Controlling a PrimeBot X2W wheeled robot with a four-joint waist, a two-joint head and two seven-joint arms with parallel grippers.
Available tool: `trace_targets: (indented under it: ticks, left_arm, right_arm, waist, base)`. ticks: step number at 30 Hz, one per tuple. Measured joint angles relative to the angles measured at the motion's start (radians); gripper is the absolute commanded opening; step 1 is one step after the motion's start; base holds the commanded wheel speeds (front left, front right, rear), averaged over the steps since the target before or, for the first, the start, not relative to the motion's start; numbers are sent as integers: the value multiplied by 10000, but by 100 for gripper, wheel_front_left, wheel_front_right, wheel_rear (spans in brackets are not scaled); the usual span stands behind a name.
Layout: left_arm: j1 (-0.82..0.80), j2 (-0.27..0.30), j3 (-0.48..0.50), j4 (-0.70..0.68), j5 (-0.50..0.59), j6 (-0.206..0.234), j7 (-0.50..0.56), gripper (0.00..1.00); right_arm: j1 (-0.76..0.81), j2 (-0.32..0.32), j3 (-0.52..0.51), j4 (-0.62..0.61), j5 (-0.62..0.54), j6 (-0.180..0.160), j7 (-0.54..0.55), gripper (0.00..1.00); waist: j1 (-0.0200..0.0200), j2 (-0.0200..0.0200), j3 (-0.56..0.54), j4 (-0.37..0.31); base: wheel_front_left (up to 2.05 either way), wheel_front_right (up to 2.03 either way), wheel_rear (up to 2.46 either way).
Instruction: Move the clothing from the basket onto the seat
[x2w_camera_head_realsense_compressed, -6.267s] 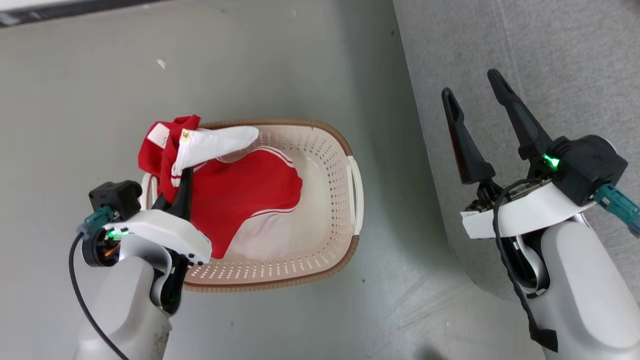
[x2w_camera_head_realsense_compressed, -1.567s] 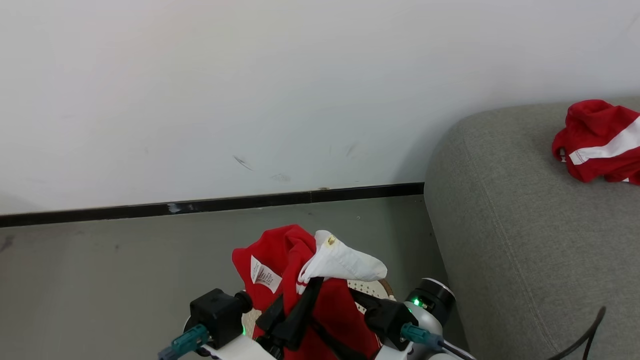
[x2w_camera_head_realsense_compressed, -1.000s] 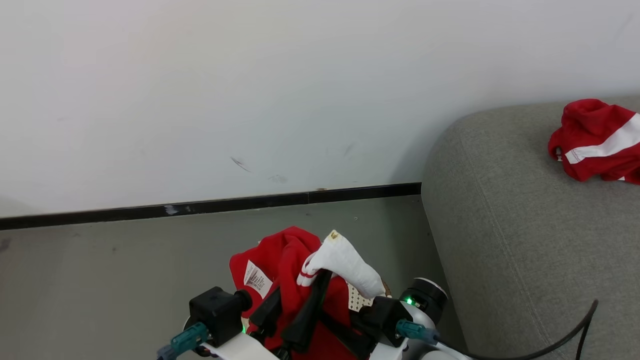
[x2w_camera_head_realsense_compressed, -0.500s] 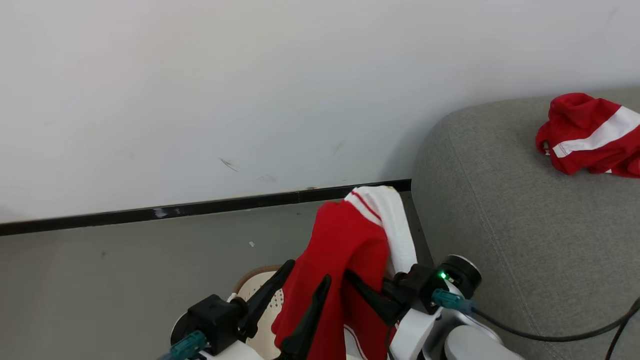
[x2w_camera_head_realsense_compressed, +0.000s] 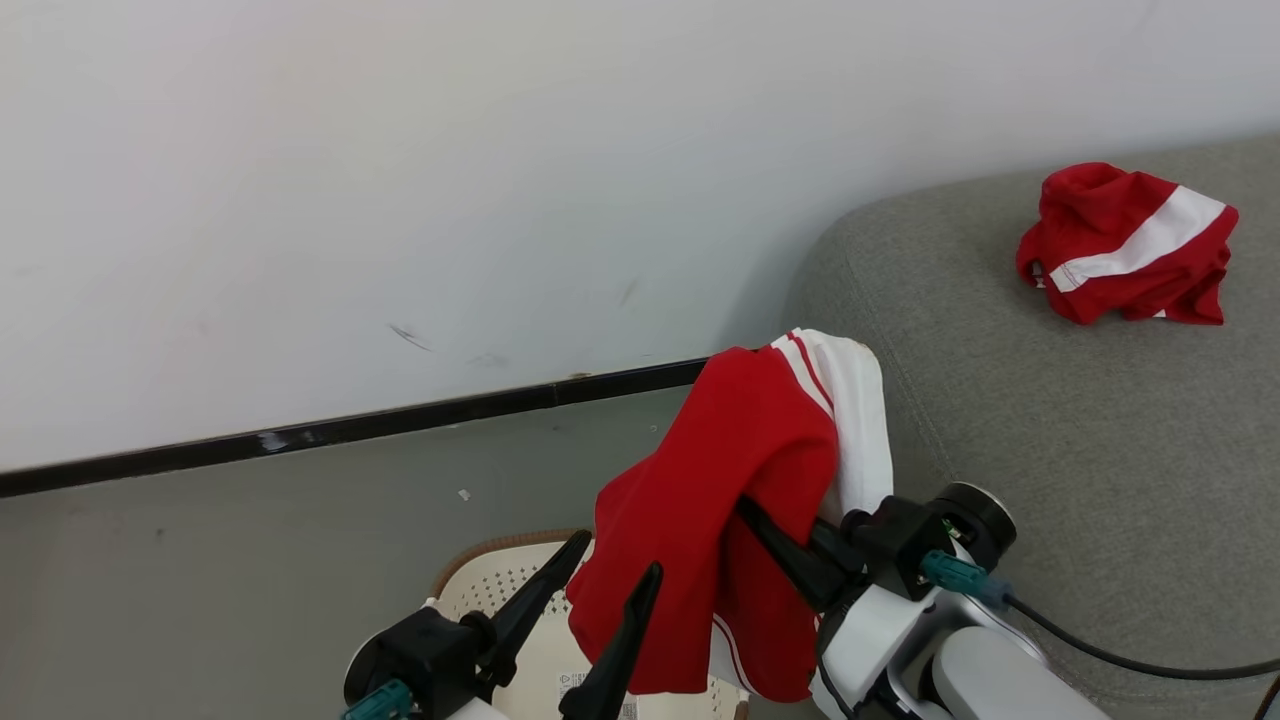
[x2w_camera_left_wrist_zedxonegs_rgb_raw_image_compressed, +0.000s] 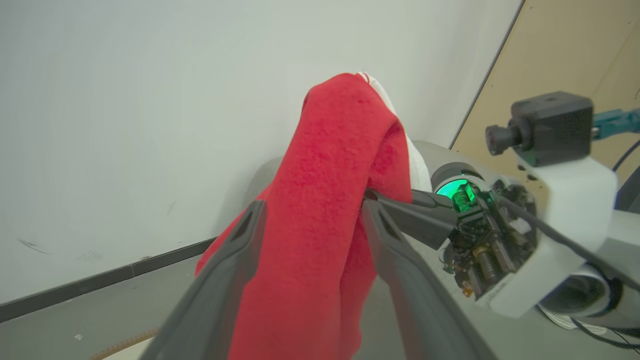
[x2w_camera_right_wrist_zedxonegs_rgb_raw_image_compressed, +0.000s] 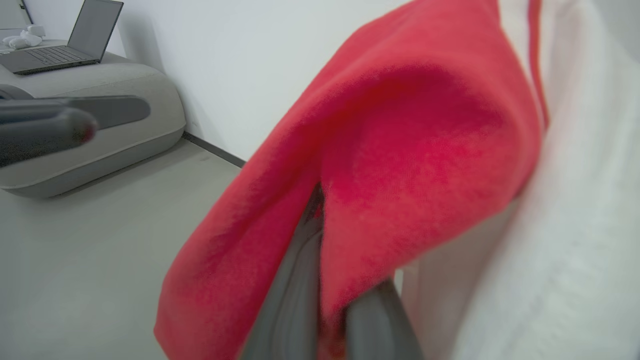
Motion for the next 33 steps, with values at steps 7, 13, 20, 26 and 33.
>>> trace_targets:
  ticks: [7,13,20,26,33]
  left_arm:
    - [0,-42,-19,190,0,-107,-153,100]
    - [-1,-90,-90,301,0,-165,-244,100]
    - [-1,-107,-119,426,0,-165,-360,100]
    - [-1,-134,-151,458,15,-165,-443,100]
    - [0,-151,-197,414,96,-161,-529,100]
  right_arm:
    - [285,-280,-489,-259,-105,0,2,0]
    - [505,-449,-823,-493,-178,0,0,0]
    - [734,-545,-1028,-711,-180,0,0,0]
    - [732,-742,-1237,-853,-305,0,0,0]
    - [454,-999,-1762,-1076,-343,0,0,0]
  waist:
    - [0,0,39,-434]
    - [1,0,69,-828]
    - [1,0,112,-1294]
    - [0,0,180,-1671]
    - [0,0,389,-1979]
  base:
    - [0,0,0]
    - [0,0,0]
    - [0,0,0]
    - [0,0,0]
    - [0,0,0]
